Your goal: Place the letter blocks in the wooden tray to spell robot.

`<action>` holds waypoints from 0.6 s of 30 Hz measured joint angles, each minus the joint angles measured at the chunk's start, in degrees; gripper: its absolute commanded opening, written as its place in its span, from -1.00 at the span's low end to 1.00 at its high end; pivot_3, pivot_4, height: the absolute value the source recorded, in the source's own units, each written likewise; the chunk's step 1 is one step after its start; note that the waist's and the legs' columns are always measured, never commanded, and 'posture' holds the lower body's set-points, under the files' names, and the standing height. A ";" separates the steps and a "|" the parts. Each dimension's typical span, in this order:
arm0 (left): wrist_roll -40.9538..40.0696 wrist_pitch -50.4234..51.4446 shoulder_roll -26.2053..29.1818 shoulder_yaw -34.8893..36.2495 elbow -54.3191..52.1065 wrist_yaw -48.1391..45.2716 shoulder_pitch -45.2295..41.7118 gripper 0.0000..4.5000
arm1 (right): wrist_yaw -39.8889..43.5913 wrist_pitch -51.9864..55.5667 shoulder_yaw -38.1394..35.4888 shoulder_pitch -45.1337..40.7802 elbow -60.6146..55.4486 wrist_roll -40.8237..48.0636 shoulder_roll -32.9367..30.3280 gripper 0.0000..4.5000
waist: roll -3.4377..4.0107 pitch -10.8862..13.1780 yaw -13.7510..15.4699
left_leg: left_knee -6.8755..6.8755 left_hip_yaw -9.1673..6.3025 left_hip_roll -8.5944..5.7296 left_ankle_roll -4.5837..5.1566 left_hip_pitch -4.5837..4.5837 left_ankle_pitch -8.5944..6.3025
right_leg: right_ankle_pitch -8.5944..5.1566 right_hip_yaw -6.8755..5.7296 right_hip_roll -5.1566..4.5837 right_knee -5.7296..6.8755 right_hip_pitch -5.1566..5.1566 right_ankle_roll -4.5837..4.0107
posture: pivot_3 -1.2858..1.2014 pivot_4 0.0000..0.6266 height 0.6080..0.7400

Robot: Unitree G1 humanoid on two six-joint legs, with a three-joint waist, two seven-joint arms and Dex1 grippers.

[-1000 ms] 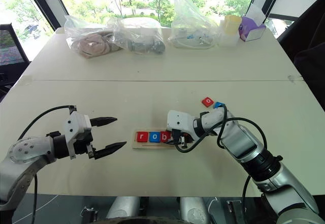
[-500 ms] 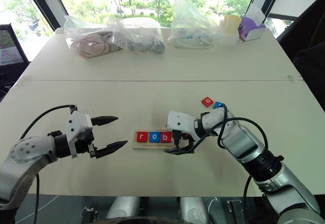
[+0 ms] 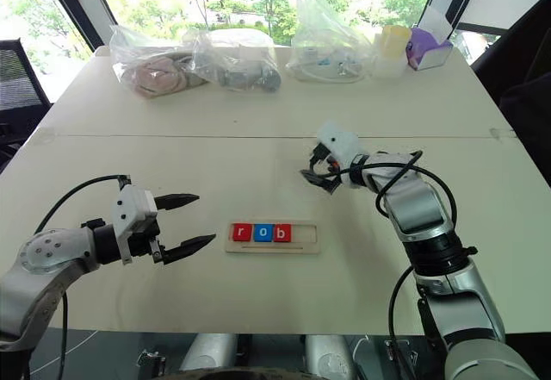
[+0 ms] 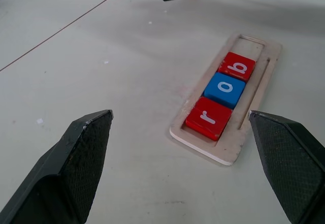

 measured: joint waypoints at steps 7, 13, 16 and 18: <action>0.56 -0.55 -0.92 -2.40 1.90 -0.03 -2.45 1.00 | -8.52 4.60 -2.12 2.92 -0.93 -1.49 2.44 0.99 | 0.01 0.00 -0.09 | -0.03 0.05 0.01 0.01 0.00 0.00 | 0.00 -0.01 0.05 0.04 -0.03 0.00 | 0.03 -0.52 1.00; 0.79 -0.95 -1.05 -3.54 2.10 -0.14 -3.61 1.00 | -9.10 2.22 -2.22 3.52 1.81 -1.86 0.22 0.99 | 0.01 0.00 -0.14 | -0.02 0.07 0.00 0.01 0.01 0.00 | 0.01 -0.01 0.12 0.03 -0.01 0.02 | 0.03 -0.52 1.00; 0.80 -0.99 -1.01 -3.54 2.10 -0.27 -3.03 1.00 | -8.79 1.87 -2.64 3.24 4.93 -1.64 -0.54 0.99 | 0.01 0.00 -0.24 | -0.03 0.07 0.01 0.01 0.01 0.00 | 0.01 0.00 0.13 0.03 -0.02 0.02 | 0.03 -0.52 1.00; 0.80 -0.99 -1.01 -3.53 2.09 -0.26 -2.90 1.00 | -8.32 1.85 -3.21 2.66 5.99 -1.34 -0.69 0.99 | 0.01 0.00 -0.23 | -0.03 0.06 0.01 0.01 0.01 0.00 | 0.01 -0.01 0.15 0.04 -0.02 0.03 | 0.03 -0.52 1.00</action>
